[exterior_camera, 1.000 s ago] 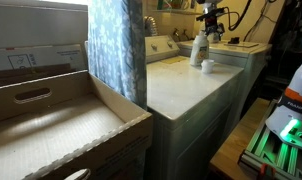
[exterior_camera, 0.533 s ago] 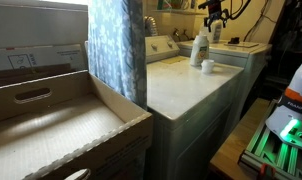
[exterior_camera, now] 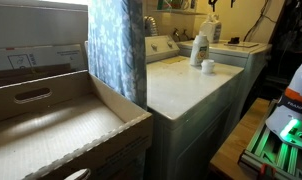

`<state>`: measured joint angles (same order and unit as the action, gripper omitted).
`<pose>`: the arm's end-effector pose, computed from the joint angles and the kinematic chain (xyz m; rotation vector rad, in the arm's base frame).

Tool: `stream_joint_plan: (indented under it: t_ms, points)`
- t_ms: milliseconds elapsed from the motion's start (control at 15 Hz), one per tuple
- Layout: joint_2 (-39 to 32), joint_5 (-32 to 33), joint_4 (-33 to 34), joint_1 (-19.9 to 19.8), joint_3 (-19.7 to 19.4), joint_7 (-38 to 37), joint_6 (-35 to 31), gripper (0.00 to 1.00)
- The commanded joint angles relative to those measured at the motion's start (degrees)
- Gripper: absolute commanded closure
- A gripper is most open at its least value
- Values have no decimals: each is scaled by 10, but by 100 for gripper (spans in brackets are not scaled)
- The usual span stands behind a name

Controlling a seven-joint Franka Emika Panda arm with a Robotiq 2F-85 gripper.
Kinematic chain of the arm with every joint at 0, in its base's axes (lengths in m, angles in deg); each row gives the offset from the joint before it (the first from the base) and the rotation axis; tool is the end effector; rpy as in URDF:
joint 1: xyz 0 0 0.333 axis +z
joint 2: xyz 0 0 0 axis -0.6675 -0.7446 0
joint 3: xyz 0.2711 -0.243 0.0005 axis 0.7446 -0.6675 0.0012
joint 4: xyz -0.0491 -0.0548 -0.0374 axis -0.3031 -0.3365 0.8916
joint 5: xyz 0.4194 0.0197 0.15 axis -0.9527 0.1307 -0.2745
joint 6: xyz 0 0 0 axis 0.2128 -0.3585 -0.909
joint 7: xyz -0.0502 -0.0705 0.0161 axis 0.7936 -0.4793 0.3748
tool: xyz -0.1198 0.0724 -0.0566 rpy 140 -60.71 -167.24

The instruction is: Pour some fabric softener into its lid

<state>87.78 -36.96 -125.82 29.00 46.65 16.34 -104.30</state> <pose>0.5167 -0.2997 0.6082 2.4524 -1.7850 -0.2300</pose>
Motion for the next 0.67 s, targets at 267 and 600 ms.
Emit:
stream_joint_plan:
  t_ms: [267, 600]
  points:
    - [51, -32, -16, -1, 20, 210, 60, 0]
    - [38, -25, 3, -1, 29, 247, 62, 0]
